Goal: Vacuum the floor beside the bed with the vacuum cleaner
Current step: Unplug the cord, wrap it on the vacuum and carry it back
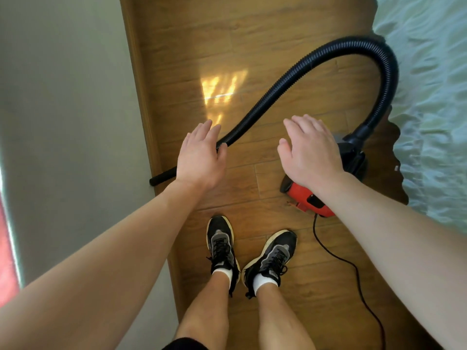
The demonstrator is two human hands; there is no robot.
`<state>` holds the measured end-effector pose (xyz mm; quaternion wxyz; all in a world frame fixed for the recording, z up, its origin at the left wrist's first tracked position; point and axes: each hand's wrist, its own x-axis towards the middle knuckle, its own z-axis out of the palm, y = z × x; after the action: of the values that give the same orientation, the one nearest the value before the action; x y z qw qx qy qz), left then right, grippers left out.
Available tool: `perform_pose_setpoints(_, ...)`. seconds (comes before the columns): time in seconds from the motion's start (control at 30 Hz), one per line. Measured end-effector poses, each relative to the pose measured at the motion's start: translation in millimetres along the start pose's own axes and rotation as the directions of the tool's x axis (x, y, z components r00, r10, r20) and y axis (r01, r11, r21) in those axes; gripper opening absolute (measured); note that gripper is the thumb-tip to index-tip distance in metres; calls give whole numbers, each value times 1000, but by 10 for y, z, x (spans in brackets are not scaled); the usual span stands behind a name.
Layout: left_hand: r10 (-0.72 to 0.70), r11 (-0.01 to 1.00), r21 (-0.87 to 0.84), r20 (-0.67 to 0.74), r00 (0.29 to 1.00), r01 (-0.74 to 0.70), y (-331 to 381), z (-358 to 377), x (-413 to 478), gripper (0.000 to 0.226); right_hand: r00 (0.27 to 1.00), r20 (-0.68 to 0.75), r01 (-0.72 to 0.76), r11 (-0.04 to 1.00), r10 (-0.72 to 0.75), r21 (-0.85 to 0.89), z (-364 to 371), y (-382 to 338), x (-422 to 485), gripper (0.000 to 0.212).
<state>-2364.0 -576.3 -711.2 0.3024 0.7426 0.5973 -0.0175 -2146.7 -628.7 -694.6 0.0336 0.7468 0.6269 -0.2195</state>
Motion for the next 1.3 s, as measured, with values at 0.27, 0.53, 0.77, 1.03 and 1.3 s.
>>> perform_pose_setpoints(0.27,84,990,111,-15,996,-82,303,-526,39,49,998,-60,23,1000,-24,-18,-572,-75,-104,51)
perform_pose_setpoints(0.53,147,980,145,-44,988,-139,668,-1089,-40,50,992,-125,4,1000,-8,-26,-1201,-155,-253,50)
perform_pose_setpoints(0.77,162,978,144,-48,986,-154,984,-1554,-285,50,985,-171,0,1000,0,-5,-1666,-247,-510,50)
perform_pose_setpoints(1.03,188,974,140,-67,980,-178,1301,-2087,-498,47,972,-232,-39,999,47,38,-2174,-313,-751,49)
perform_pose_setpoints(1.3,209,971,135,-84,974,-197,1706,-2616,-742,46,978,-206,-4,998,18,70,-2874,-318,-982,46)
